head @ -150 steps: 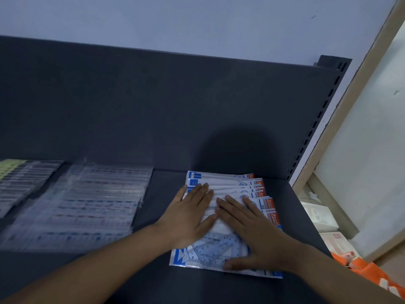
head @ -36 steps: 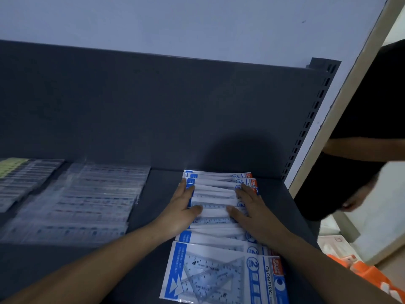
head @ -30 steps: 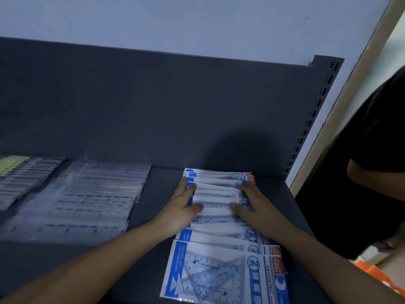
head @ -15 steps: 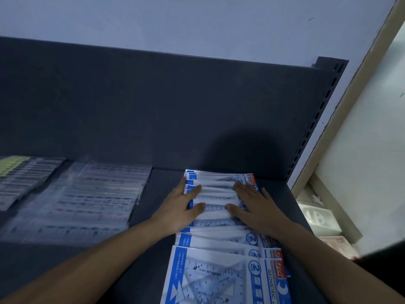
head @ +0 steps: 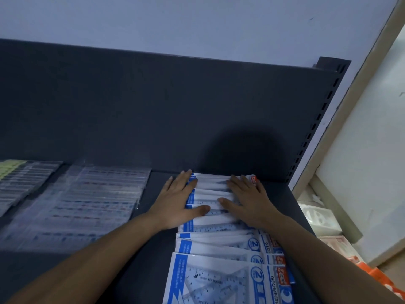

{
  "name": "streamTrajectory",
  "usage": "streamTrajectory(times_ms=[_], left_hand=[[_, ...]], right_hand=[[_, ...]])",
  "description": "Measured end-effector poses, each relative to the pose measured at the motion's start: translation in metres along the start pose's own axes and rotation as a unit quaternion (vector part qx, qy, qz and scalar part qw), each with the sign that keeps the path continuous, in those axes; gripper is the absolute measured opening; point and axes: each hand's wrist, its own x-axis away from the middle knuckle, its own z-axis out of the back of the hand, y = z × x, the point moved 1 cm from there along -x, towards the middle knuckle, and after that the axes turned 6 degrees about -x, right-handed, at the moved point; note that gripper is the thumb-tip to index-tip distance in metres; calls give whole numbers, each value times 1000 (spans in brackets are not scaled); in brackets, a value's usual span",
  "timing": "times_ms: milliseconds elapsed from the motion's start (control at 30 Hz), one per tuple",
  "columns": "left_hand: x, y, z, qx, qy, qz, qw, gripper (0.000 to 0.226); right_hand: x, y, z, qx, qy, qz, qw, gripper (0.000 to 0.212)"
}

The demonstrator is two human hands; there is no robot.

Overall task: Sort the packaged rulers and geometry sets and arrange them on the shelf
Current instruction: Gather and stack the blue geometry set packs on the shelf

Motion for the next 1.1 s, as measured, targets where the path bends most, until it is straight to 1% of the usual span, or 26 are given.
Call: streamTrajectory(times_ms=[67, 100, 167, 267, 300, 400, 433, 600, 733, 800, 867, 933, 967, 1000, 1033, 1067, 1100], left_hand=[[-4, -4, 0, 16, -5, -7, 1000, 118], [-6, -5, -1, 25, -6, -4, 1000, 114], [-7, -6, -2, 15, 5, -1, 1000, 112], [-10, -4, 0, -17, 11, 6, 1000, 109], [-11, -4, 1, -19, 9, 7, 1000, 108], [-14, -3, 3, -7, 1, 7, 1000, 110], [-14, -3, 3, 4, -1, 12, 1000, 110], [-16, 0, -4, 71, 33, 26, 997, 104], [-18, 2, -9, 75, 38, 27, 996, 83], [-20, 2, -7, 111, 39, 53, 992, 71], [-25, 3, -5, 152, 23, 90, 984, 52], [-31, 6, -3, 242, 36, 139, 960, 45], [-32, 9, 0, 293, 46, 141, 945, 45], [-32, 11, 2, 385, 56, 149, 909, 44], [-29, 12, 4, 479, 61, 154, 862, 42], [-28, 12, 4, 566, 52, 172, 804, 41], [-25, 13, 4, 652, 33, 190, 733, 41]], right_hand=[[0, -1, -5, 13, 4, -4, 1000, 117], [1, -1, -6, 33, 23, -3, 999, 116], [2, -2, -5, 72, 56, 7, 996, 112], [-4, -3, -4, 60, 49, 9, 997, 121], [-6, -3, -5, 39, 39, 9, 998, 118], [-10, -2, -8, -45, -2, 7, 999, 87], [-11, 0, -9, -59, -5, 3, 998, 81], [-19, 4, -7, -88, 4, -17, 996, 70], [-21, 1, -10, -83, 22, -23, 996, 74], [-21, -5, -13, -81, 33, -37, 995, 76], [-20, -9, -16, -79, 30, -52, 995, 82], [-21, -11, -17, -79, 9, -54, 995, 81], [-22, -10, -16, -99, 0, -55, 994, 76], [-22, -9, -13, -135, -7, -62, 989, 71], [-20, -8, -9, -181, -4, -73, 981, 67], [-18, -6, -5, -224, 15, -85, 971, 63], [-16, -2, -1, -256, 44, -93, 961, 59]])
